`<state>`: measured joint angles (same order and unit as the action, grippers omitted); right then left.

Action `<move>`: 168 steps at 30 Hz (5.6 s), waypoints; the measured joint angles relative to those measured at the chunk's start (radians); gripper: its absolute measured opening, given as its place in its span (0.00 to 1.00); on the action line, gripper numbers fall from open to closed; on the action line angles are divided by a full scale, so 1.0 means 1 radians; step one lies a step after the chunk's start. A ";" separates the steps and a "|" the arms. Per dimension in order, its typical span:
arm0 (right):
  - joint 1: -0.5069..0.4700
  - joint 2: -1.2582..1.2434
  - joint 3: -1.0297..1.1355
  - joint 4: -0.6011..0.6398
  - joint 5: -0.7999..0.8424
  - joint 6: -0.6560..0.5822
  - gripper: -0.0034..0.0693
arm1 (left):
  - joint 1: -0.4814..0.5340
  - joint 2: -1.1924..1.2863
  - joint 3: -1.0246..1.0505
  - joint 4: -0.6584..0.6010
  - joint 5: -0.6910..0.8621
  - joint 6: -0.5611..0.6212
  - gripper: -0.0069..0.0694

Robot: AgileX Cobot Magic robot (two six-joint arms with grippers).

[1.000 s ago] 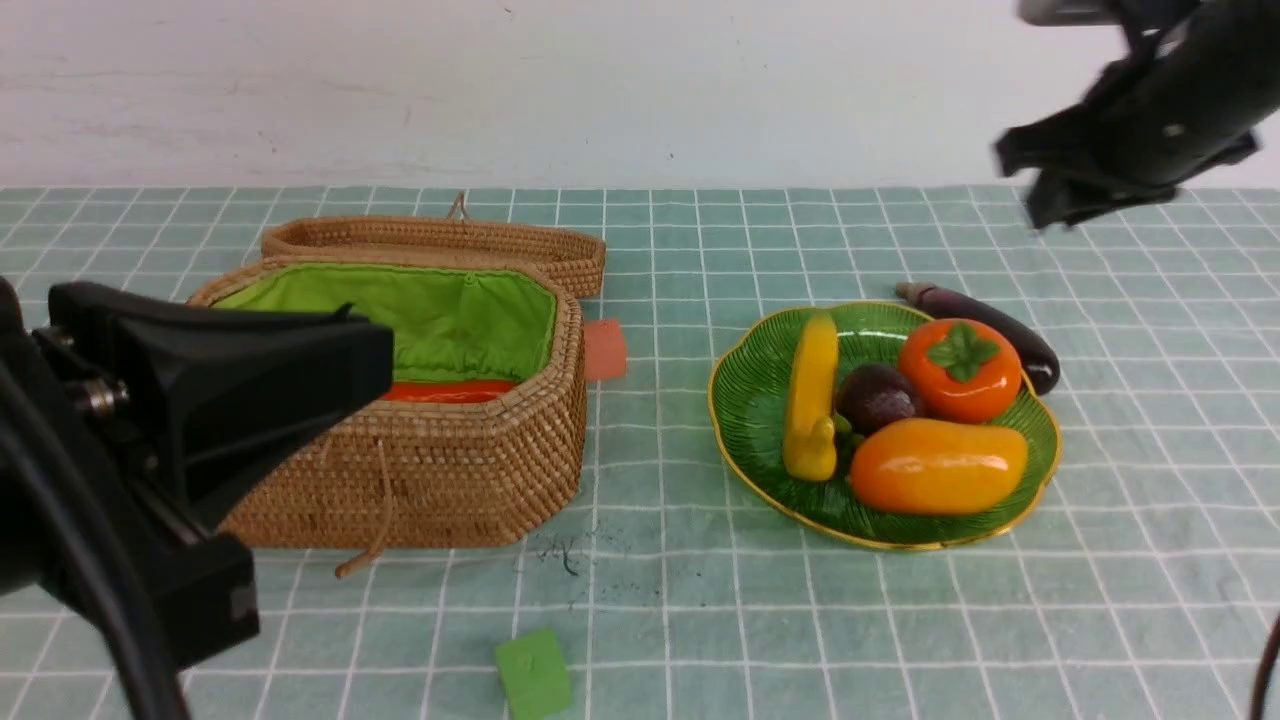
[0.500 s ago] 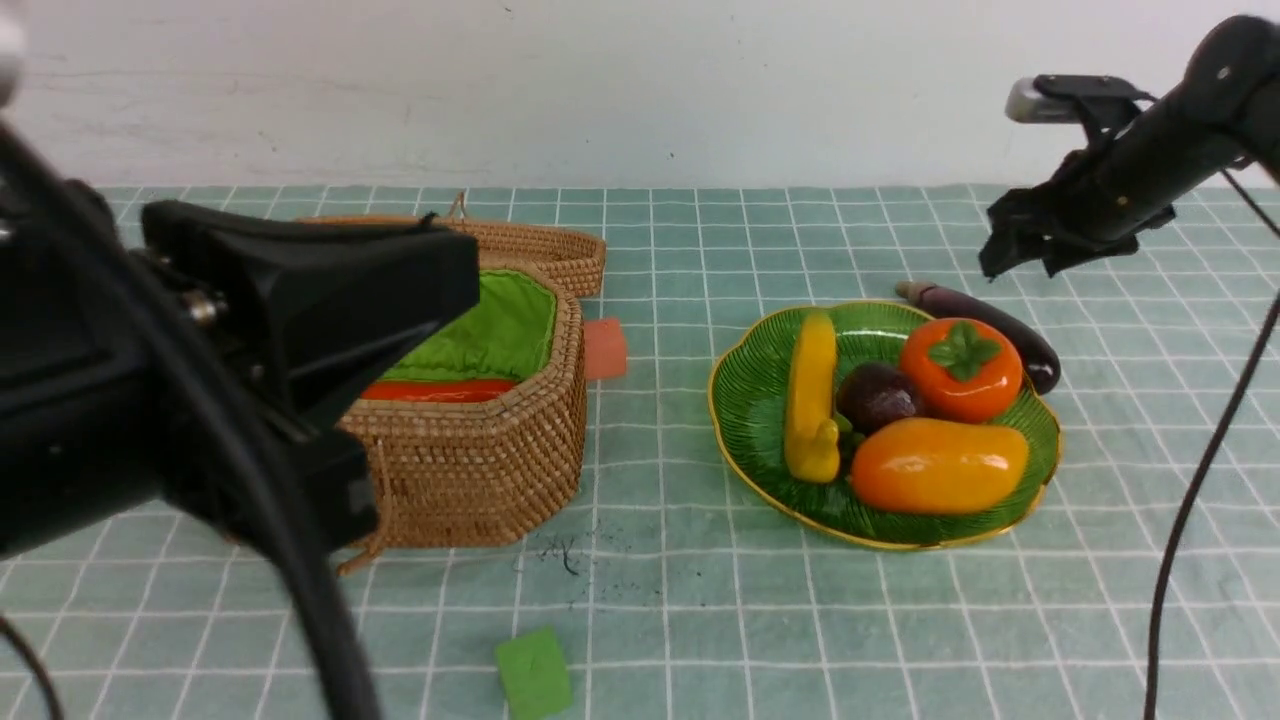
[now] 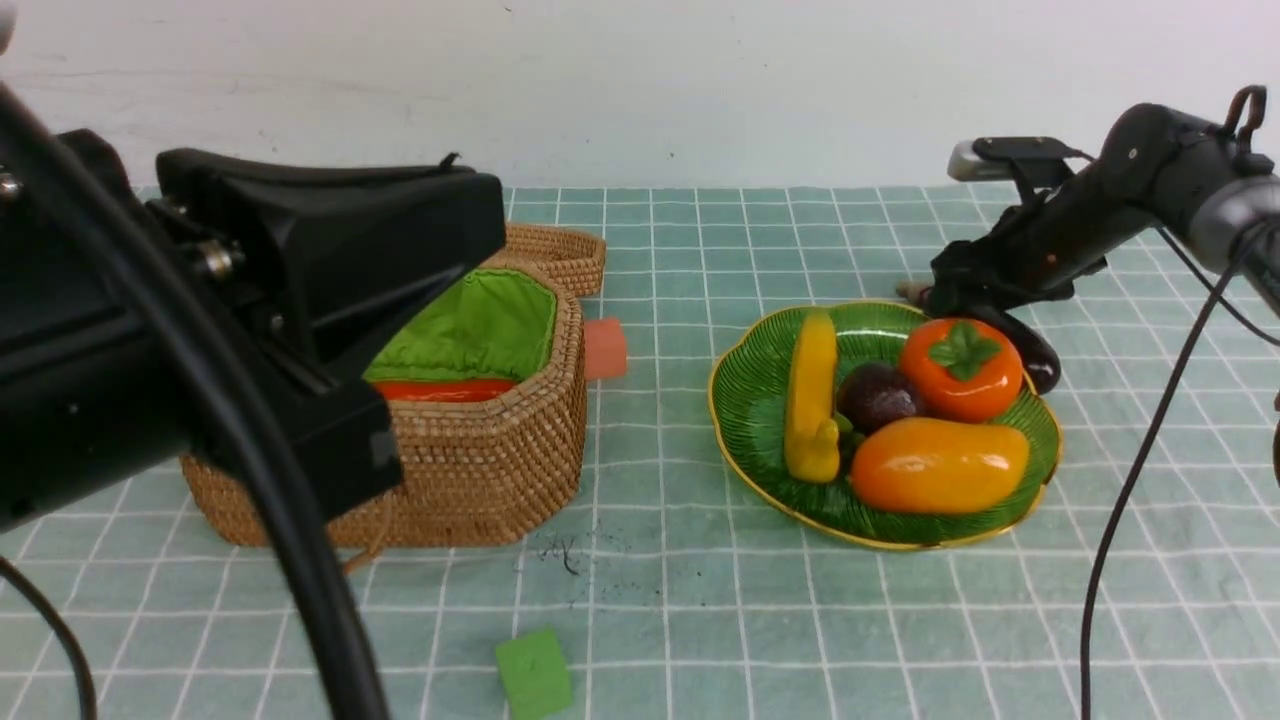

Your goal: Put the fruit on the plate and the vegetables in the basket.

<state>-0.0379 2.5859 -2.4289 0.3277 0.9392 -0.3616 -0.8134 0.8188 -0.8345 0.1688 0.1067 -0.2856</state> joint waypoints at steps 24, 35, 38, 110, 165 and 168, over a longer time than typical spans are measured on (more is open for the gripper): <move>-0.001 -0.020 -0.006 -0.115 0.067 0.078 0.51 | 0.000 0.019 0.001 0.016 0.171 0.000 0.12; 0.112 -0.406 -0.009 0.219 0.295 -0.055 0.51 | 0.305 -0.020 0.001 0.124 0.388 -0.198 0.12; 0.239 -0.432 -0.009 0.359 0.298 -0.185 0.51 | 0.359 -0.067 0.001 0.135 0.423 -0.231 0.12; 0.526 -1.784 1.388 -0.218 0.299 0.572 0.04 | 0.079 -0.490 0.757 0.036 0.158 -0.122 0.16; 0.009 -2.597 2.446 -0.078 -0.543 0.140 0.08 | 0.404 -0.612 0.759 -0.009 -0.044 -0.086 0.16; 0.009 -2.597 2.446 -0.078 -0.543 0.140 0.08 | 0.510 -0.681 0.759 -0.046 -0.029 -0.034 0.09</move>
<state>-0.0289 -0.0109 0.0169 0.2496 0.3961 -0.2218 -0.3034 0.1382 -0.0758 0.1223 0.0776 -0.3192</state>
